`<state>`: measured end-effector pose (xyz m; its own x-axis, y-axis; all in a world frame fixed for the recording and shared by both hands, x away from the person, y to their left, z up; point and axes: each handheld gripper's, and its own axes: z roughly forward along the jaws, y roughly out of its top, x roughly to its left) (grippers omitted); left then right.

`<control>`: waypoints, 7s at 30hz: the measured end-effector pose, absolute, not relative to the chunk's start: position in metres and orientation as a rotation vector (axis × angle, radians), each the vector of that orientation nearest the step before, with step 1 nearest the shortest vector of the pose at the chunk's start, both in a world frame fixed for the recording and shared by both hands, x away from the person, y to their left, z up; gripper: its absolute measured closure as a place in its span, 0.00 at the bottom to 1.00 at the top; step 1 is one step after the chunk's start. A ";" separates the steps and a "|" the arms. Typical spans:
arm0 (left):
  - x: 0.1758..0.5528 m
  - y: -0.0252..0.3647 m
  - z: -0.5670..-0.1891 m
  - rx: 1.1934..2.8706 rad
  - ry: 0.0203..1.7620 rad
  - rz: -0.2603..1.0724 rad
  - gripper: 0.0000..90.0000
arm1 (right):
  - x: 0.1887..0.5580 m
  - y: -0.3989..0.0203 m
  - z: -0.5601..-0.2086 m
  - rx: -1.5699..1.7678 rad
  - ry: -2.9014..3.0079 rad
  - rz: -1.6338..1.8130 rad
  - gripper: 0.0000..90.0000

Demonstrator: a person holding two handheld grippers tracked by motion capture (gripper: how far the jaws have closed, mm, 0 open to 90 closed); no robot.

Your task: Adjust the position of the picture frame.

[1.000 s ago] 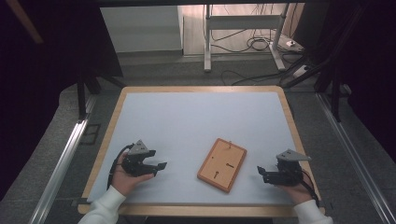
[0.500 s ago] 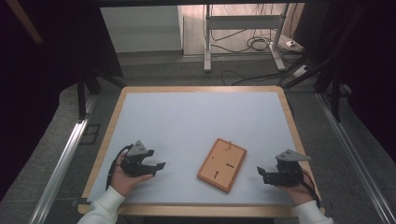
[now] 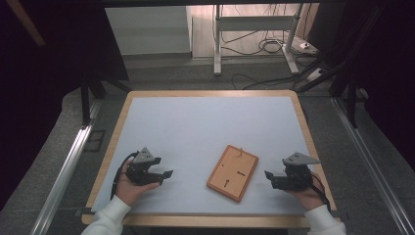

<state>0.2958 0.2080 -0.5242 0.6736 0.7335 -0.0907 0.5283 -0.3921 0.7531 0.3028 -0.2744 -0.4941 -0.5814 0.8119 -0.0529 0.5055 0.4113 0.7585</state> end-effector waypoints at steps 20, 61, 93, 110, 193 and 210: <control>0.295 0.206 -0.523 2.089 0.961 0.328 0.31 | 0.314 -0.238 -0.479 1.011 2.332 1.059 0.33; 0.298 0.204 -0.523 2.090 0.952 0.315 0.30 | 0.381 -0.185 -0.503 1.011 2.460 1.048 0.74; 0.301 0.204 -0.523 2.094 0.948 0.303 0.31 | 0.376 -0.185 -0.498 0.969 2.429 1.137 0.94; 0.301 0.209 -0.521 2.073 0.958 0.309 0.31 | 0.380 -0.130 -0.489 0.827 2.511 1.222 0.94; 0.301 0.206 -0.524 2.090 0.931 0.304 0.30 | 0.288 -0.171 -0.526 0.766 2.744 1.108 1.00; 0.301 0.206 -0.523 2.097 0.919 0.312 0.29 | 0.286 -0.172 -0.524 0.751 2.707 1.127 1.00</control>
